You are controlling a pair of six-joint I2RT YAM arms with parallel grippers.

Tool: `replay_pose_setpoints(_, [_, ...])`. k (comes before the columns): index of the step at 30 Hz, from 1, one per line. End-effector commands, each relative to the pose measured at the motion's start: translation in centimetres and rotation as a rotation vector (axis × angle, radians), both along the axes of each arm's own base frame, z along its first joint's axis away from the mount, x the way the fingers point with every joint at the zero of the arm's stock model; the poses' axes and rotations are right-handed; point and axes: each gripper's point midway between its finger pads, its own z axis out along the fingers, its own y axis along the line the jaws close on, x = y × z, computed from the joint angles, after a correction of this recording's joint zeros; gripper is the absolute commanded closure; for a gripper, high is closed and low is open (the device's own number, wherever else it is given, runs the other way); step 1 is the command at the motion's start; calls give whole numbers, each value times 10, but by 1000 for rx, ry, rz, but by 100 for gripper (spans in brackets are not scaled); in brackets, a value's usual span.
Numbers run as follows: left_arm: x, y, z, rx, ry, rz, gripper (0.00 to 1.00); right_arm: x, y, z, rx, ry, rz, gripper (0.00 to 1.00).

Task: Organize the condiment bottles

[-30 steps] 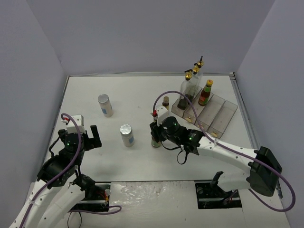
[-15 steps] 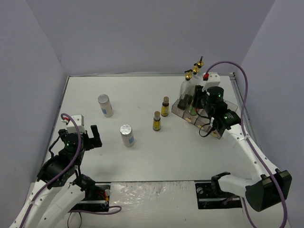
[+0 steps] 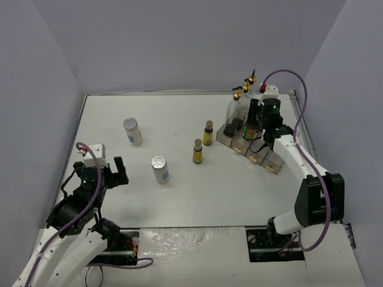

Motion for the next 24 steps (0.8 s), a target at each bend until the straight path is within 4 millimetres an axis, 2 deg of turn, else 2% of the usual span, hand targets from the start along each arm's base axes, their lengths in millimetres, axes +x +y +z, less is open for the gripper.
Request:
replay_pose_setpoints(1, [8,2,18,-20,-69,27,0,36,2,86,29,-286,8,100])
replay_pose_setpoints(9, [8,3,18,-17,-67,33,0,46,-1,60,-1,-273,5,100])
replay_pose_setpoints(18, [9,4,17,-12,-64,39,0,47,1,13,-3,-197,13,98])
replay_pose_setpoints(22, [9,4,17,-13,-62,41,0,41,1,2,-11,-167,16,83])
replay_pose_setpoints(24, [9,4,17,-10,-60,40,0,38,0,4,-17,-162,19,70])
